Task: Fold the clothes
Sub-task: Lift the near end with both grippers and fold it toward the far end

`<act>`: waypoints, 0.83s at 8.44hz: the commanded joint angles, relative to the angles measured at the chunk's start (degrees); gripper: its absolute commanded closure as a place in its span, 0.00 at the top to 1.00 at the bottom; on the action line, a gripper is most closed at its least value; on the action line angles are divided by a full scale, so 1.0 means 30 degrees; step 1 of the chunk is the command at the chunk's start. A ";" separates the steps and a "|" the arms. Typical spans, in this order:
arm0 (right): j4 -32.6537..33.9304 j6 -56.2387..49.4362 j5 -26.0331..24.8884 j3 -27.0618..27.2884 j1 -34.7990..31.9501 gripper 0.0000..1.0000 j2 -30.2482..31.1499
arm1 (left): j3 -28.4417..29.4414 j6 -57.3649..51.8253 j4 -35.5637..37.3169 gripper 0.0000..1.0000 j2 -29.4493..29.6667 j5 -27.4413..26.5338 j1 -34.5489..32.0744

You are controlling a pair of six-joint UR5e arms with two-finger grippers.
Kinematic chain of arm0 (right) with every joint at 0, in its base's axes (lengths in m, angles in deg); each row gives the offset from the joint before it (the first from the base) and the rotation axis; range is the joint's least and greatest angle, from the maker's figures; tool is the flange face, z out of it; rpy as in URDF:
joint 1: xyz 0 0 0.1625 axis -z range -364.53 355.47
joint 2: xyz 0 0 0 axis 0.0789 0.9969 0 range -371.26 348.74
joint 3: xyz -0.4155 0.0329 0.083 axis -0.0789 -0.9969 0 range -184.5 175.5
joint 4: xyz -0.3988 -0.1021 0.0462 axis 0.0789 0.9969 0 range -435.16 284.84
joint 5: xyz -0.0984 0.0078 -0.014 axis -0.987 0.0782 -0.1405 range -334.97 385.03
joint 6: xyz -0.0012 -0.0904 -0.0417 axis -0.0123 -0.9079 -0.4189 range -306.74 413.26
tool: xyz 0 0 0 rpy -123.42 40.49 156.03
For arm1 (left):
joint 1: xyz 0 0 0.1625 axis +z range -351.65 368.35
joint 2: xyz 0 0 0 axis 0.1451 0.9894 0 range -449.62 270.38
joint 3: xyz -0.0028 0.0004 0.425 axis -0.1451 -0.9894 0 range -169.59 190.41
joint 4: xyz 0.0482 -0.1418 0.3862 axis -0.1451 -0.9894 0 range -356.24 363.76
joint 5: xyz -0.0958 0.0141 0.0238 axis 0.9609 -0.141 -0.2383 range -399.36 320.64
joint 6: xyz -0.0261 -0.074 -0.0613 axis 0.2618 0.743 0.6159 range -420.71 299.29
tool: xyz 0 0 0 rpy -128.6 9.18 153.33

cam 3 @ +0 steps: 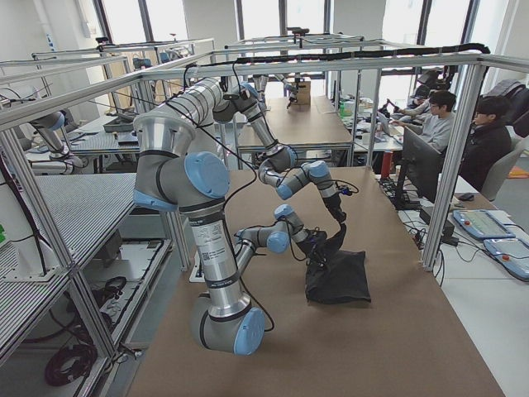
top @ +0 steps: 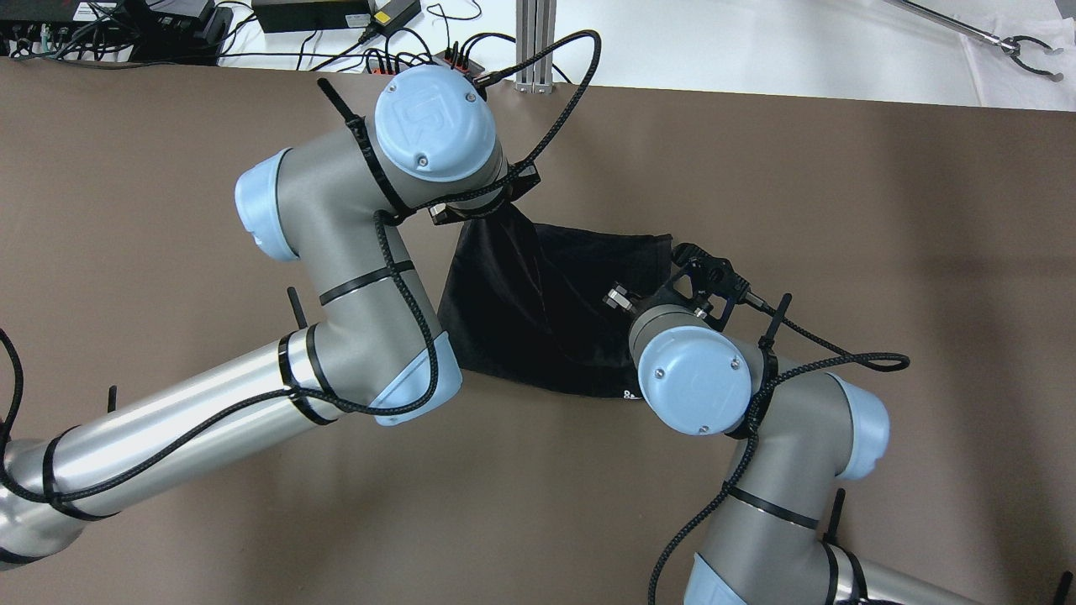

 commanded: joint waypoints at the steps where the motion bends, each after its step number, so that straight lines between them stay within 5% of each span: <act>1: -0.2613 -0.0338 0.0018 -0.4153 -0.1188 0.00 -0.1821 | 0.3413 -0.1194 -0.2050 0.00 0.0644 -0.0077 -0.0689; 3: -0.5165 -0.1100 0.0309 -0.7936 -0.2125 0.00 -0.3288 | 0.5433 -0.2574 -0.3924 0.00 0.0673 0.0010 -0.0984; 5: -0.6347 -0.2208 0.0836 -0.9181 -0.2684 0.00 -0.3470 | 0.8009 -0.3484 -0.6733 0.00 0.0644 0.0040 -0.1073; 6: -0.6349 -0.2505 0.0867 -0.9213 -0.2773 0.03 -0.3499 | 0.8631 -0.3923 -0.7529 0.15 0.0644 0.0040 -0.1073; 7: -0.6320 -0.2508 0.0868 -0.9213 -0.2948 0.56 -0.3499 | 0.8550 -0.4826 -0.7653 0.99 0.0470 -0.0018 -0.1015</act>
